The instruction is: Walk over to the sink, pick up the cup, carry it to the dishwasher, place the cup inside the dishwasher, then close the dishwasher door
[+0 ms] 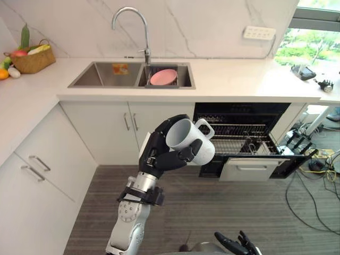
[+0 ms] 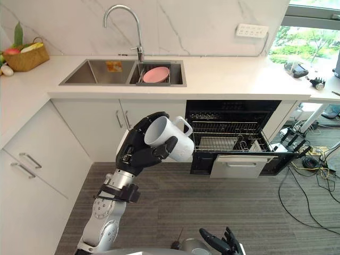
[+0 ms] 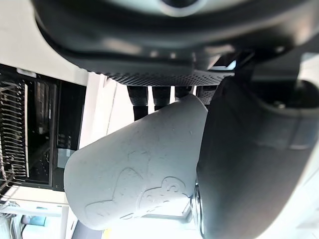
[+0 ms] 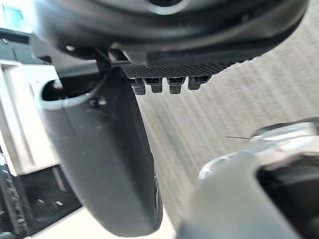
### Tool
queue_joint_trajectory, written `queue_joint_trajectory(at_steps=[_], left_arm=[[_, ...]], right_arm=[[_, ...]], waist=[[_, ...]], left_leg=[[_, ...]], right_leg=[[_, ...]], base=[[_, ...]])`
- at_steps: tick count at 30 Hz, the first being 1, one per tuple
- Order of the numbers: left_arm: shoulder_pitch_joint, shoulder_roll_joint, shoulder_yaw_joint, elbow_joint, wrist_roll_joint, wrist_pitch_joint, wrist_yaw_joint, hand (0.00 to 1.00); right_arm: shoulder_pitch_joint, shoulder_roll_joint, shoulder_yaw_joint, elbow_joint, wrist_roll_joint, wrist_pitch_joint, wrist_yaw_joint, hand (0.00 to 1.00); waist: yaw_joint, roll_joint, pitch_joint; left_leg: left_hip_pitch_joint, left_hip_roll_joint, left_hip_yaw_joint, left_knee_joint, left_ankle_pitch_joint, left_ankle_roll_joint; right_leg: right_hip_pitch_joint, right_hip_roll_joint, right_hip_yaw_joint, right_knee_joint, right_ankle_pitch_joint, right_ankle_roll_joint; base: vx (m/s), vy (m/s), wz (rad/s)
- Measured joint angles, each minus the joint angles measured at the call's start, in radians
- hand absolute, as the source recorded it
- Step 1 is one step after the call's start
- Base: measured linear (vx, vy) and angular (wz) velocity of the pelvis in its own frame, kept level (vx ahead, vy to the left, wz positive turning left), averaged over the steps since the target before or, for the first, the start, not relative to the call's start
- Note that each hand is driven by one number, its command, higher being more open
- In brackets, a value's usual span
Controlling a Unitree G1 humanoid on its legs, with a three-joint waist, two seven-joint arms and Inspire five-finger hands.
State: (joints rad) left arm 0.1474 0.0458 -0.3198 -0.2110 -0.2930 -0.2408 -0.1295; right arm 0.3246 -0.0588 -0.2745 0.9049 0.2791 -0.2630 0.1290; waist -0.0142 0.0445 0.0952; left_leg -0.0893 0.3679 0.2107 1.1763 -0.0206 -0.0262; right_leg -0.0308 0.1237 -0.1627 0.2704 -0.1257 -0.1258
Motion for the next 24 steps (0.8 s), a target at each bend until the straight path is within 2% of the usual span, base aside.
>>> queue_joint_trajectory(at_steps=[1, 3, 4, 5, 6, 7, 8, 10, 12, 13, 14, 16, 18, 19, 20, 21, 22, 23, 24], left_arm=[[0.001, 0.000, -0.004, -0.001, 0.001, -0.003, 0.000, 0.00], [0.000, 0.000, -0.003, -0.001, 0.001, -0.009, 0.000, 0.00], [0.000, 0.000, 0.000, -0.002, 0.000, -0.013, 0.000, 0.00], [0.000, 0.001, 0.001, -0.004, 0.000, -0.015, 0.000, 0.00], [0.001, 0.001, 0.000, -0.004, 0.000, -0.015, 0.000, 0.00], [0.000, 0.002, 0.000, -0.006, -0.001, -0.015, -0.001, 0.00], [0.000, 0.006, -0.002, -0.007, -0.001, -0.015, -0.001, 0.00], [0.003, 0.005, -0.006, -0.009, 0.000, -0.015, -0.001, 0.00], [0.033, 0.008, -0.009, -0.032, 0.000, -0.024, -0.002, 0.00], [0.050, 0.010, -0.009, -0.035, 0.000, -0.032, -0.007, 0.00], [0.081, 0.030, -0.004, -0.050, 0.000, -0.034, -0.008, 0.00], [0.085, 0.046, 0.000, -0.060, 0.000, -0.035, -0.015, 0.00], [0.083, 0.061, 0.030, -0.066, -0.001, -0.045, -0.022, 0.00], [0.081, 0.066, 0.038, -0.066, -0.001, -0.046, -0.022, 0.00], [0.077, 0.074, 0.037, -0.066, -0.001, -0.047, -0.024, 0.00], [0.073, 0.076, 0.037, -0.067, -0.001, -0.048, -0.027, 0.00], [0.068, 0.080, 0.036, -0.067, -0.001, -0.048, -0.030, 0.00], [0.068, 0.081, 0.036, -0.066, 0.001, -0.047, -0.030, 0.00], [0.064, 0.086, 0.038, -0.067, 0.013, -0.051, -0.029, 0.00]], right_arm=[[0.002, 0.001, -0.003, -0.015, 0.005, 0.000, 0.000, 1.00], [-0.002, 0.000, -0.006, -0.032, 0.005, -0.009, 0.001, 1.00], [-0.005, -0.002, -0.011, -0.050, 0.005, -0.018, 0.001, 1.00], [-0.008, -0.003, -0.021, -0.077, 0.005, -0.029, 0.000, 1.00], [-0.009, -0.005, -0.025, -0.091, 0.005, -0.032, -0.001, 1.00], [-0.012, -0.009, -0.025, -0.113, 0.006, -0.037, -0.003, 1.00], [-0.024, -0.015, -0.023, -0.144, 0.007, -0.048, -0.008, 1.00], [-0.031, -0.020, -0.023, -0.173, 0.012, -0.058, -0.018, 1.00], [-0.026, -0.029, -0.003, -0.223, 0.011, -0.059, -0.033, 1.00], [-0.017, -0.034, 0.010, -0.250, 0.011, -0.057, -0.043, 1.00], [-0.006, -0.021, 0.029, -0.284, 0.010, -0.048, -0.057, 1.00], [0.018, -0.002, 0.035, -0.338, 0.010, -0.039, -0.064, 1.00], [0.054, 0.034, 0.042, -0.458, 0.013, -0.024, -0.071, 1.00], [0.079, 0.053, 0.039, -0.526, 0.015, -0.025, -0.074, 1.00], [0.096, 0.065, 0.032, -0.578, 0.015, -0.032, -0.073, 1.00], [0.099, 0.069, 0.028, -0.598, 0.015, -0.036, -0.071, 1.00], [0.096, 0.074, 0.020, -0.629, 0.012, -0.037, -0.070, 1.00], [0.095, 0.073, 0.018, -0.640, 0.011, -0.037, -0.065, 1.00], [0.085, 0.070, 0.016, -0.664, 0.012, -0.038, -0.055, 1.00]], waist=[[0.002, -0.002, 0.000], [0.006, -0.003, -0.002], [0.018, -0.004, -0.002], [0.022, -0.006, -0.004], [0.022, -0.007, -0.006], [0.022, -0.012, -0.008], [0.021, -0.029, -0.013], [0.023, -0.038, -0.015], [0.026, -0.037, -0.016], [0.030, -0.038, -0.022], [0.027, -0.059, -0.052], [0.027, -0.071, -0.069], [0.026, -0.089, -0.068], [0.022, -0.096, -0.068], [0.014, -0.104, -0.064], [0.011, -0.109, -0.059], [-0.002, -0.111, -0.047], [-0.010, -0.109, -0.046], [-0.035, -0.105, -0.055]], left_leg=[[-0.070, -0.009, -0.009, 0.038, -0.037, -0.003], [-0.115, -0.026, 0.010, -0.039, -0.105, -0.009], [-0.112, -0.036, 0.044, -0.158, -0.153, -0.009], [-0.084, -0.057, 0.076, -0.361, -0.190, -0.005], [-0.070, -0.070, 0.080, -0.452, -0.198, -0.002], [-0.053, -0.099, 0.074, -0.587, -0.199, -0.001], [-0.046, -0.166, 0.008, -0.776, -0.183, -0.003], [-0.059, -0.210, -0.083, -0.873, -0.139, -0.012], [-0.069, -0.217, -0.153, -0.892, -0.100, -0.031], [-0.061, -0.218, -0.151, -0.868, -0.067, -0.043], [-0.056, -0.238, -0.102, -0.815, -0.084, -0.037], [-0.057, -0.247, -0.059, -0.780, -0.124, -0.023], [-0.021, -0.257, 0.013, -0.781, -0.165, 0.000], [0.018, -0.269, 0.053, -0.803, -0.182, 0.011], [0.067, -0.284, 0.094, -0.823, -0.199, 0.020], [0.098, -0.293, 0.115, -0.834, -0.208, 0.025], [0.160, -0.304, 0.155, -0.856, -0.226, 0.031], [0.184, -0.304, 0.170, -0.863, -0.234, 0.031], [0.227, -0.297, 0.203, -0.890, -0.239, 0.025]], right_leg=[[0.028, 0.007, 0.022, -0.023, -0.001, -0.001], [0.058, 0.009, 0.059, -0.048, -0.001, -0.001], [0.074, 0.009, 0.099, -0.051, 0.000, 0.012], [0.091, 0.006, 0.143, -0.051, -0.004, 0.015], [0.100, 0.003, 0.158, -0.049, -0.007, 0.019], [0.106, -0.005, 0.189, -0.052, -0.011, 0.027], [0.107, -0.035, 0.237, -0.056, -0.022, 0.044], [0.114, -0.058, 0.284, -0.054, -0.047, 0.068], [0.123, -0.072, 0.355, 0.000, -0.112, 0.098], [0.123, -0.080, 0.390, 0.032, -0.145, 0.115], [0.120, -0.112, 0.438, 0.060, -0.184, 0.144], [0.121, -0.141, 0.440, 0.056, -0.182, 0.156], [0.084, -0.168, 0.429, 0.134, -0.170, 0.190], [0.027, -0.178, 0.409, 0.260, -0.163, 0.213], [-0.045, -0.198, 0.370, 0.421, -0.135, 0.257], [-0.080, -0.218, 0.342, 0.501, -0.111, 0.272], [-0.133, -0.264, 0.264, 0.630, -0.077, 0.255], [-0.152, -0.284, 0.218, 0.664, -0.080, 0.247], [-0.181, -0.326, 0.103, 0.643, -0.092, 0.228]], base=[[0.22, -0.039, -0.60], [0.23, -0.025, -0.63], [0.33, 0.013, -0.99], [0.38, 0.065, -0.92], [0.33, 0.099, -0.78], [0.40, 0.198, -0.80], [0.32, 0.200, -0.81], [0.30, 0.238, -0.78], [0.33, 0.334, -0.94], [0.34, 0.379, -1.12], [0.35, 0.382, -0.97], [0.26, 0.297, -0.74], [0.27, 0.346, -0.88], [0.22, 0.311, -0.95], [0.16, 0.225, -0.88], [0.17, 0.186, -0.90], [0.13, 0.127, -0.72], [0.23, 0.174, -0.83], [0.20, 0.124, -0.62]])
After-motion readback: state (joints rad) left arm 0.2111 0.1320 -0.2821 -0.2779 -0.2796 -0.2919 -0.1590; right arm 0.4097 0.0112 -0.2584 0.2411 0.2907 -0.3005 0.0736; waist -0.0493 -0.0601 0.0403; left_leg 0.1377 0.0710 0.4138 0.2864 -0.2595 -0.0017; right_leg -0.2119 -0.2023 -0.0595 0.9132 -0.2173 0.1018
